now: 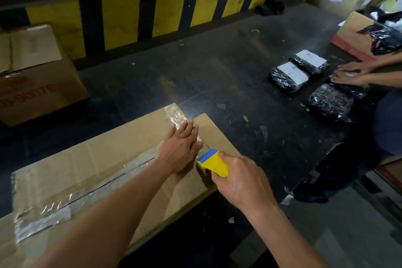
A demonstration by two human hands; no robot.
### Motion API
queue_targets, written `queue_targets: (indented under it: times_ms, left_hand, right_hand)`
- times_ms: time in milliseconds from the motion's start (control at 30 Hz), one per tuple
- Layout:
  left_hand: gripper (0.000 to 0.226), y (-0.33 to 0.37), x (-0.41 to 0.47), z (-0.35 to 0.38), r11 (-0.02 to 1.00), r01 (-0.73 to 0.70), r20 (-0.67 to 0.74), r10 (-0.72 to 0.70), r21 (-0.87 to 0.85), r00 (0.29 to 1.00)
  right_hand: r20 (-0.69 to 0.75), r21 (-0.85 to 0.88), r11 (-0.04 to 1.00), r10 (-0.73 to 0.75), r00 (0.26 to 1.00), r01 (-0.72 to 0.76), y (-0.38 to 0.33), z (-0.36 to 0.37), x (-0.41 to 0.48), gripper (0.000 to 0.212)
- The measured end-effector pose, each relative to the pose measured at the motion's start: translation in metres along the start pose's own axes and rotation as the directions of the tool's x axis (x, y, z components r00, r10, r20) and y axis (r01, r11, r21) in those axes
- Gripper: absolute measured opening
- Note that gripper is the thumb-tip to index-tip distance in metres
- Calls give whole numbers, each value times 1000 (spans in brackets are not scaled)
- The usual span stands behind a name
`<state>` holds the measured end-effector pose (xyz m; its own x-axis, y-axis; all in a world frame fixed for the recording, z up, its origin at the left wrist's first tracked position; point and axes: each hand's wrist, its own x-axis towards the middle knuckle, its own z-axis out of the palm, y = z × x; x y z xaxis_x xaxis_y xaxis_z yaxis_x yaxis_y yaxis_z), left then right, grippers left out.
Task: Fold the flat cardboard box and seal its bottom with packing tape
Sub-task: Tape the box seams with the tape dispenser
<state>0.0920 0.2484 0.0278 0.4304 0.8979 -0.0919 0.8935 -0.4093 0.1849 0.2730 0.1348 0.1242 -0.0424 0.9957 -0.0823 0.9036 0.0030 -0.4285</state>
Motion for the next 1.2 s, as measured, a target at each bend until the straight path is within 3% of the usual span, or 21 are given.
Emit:
queue_targets:
  times_ms: [500, 767, 900, 1200]
  left_hand:
    - [82, 0, -4, 0, 999, 14, -20, -14, 31, 1000]
    - [87, 3, -23, 4, 981, -191, 5, 191, 39, 982]
    - [69, 0, -25, 7, 984, -174, -25, 175, 46, 984]
    - [60, 1, -26, 6, 984, -167, -35, 170, 58, 985]
  right_hand:
    - [6, 65, 998, 15, 1000, -15, 10, -3, -29, 53]
    - [-29, 14, 1000, 22, 999, -21, 13, 3, -27, 60]
    - [-4, 58, 998, 12, 1000, -12, 20, 3, -29, 61]
    - [-1, 98, 995, -10, 1000, 10, 26, -7, -48, 55]
